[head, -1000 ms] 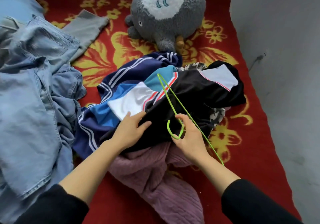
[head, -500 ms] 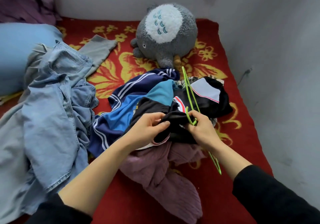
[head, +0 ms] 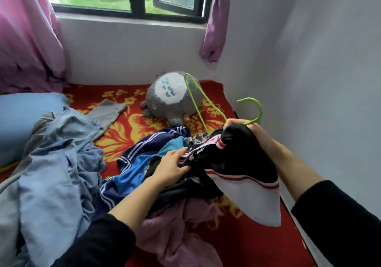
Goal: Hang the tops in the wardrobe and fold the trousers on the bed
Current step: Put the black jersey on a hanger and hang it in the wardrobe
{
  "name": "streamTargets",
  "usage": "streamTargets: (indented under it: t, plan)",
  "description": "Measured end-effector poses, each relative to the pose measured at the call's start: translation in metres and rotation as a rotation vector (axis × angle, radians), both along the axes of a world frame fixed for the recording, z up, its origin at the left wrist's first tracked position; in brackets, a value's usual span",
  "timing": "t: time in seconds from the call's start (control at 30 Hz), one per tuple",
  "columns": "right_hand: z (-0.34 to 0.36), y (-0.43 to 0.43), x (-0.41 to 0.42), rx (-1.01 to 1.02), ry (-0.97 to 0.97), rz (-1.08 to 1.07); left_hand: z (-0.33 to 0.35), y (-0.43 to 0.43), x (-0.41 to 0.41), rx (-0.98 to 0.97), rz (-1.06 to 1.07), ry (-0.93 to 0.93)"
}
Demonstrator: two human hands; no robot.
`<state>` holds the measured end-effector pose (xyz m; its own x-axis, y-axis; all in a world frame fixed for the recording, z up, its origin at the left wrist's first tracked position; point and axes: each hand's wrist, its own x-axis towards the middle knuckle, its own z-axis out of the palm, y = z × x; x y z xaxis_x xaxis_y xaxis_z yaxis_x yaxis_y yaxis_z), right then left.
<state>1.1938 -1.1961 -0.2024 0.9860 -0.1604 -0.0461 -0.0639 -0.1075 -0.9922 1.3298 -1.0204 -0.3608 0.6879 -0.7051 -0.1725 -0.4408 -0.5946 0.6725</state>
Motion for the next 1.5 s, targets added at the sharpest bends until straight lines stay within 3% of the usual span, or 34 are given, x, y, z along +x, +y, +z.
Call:
streamTargets:
  t: [0.1, 0.23, 0.47, 0.6, 0.9, 1.03, 1.17, 1.33, 1.5]
  plan:
    - [0.016, -0.005, -0.013, -0.038, 0.021, 0.024, 0.013, -0.01, -0.006, -0.094, 0.036, 0.036]
    - [0.017, -0.028, -0.029, -0.189, 0.083, -0.083, 0.054, 0.003, 0.014, -0.216, -0.018, 0.333]
    - [-0.001, -0.052, -0.042, -0.33, 0.245, -0.131, 0.165, 0.024, 0.027, -0.466, -0.042, 0.443]
    - [0.003, -0.043, -0.031, -0.481, 0.261, -0.05, 0.193, 0.021, 0.027, -0.485, 0.014, 0.4]
    - [-0.019, -0.037, -0.015, -0.537, 0.271, -0.034, 0.194, 0.032, 0.023, -0.207, 0.11, 0.321]
    - [-0.015, -0.028, -0.005, -0.29, 0.139, -0.238, 0.193, 0.027, 0.025, -0.274, 0.215, 0.294]
    - [-0.004, -0.027, 0.008, 0.052, -0.082, -0.521, 0.182, 0.02, 0.017, -0.214, 0.254, 0.202]
    - [0.031, -0.017, 0.009, 0.595, -0.286, -0.545, 0.169, 0.017, 0.009, -0.215, 0.302, 0.234]
    - [0.049, -0.009, 0.011, 0.826, -0.428, -0.547, 0.179, 0.014, -0.005, -0.232, 0.297, 0.288]
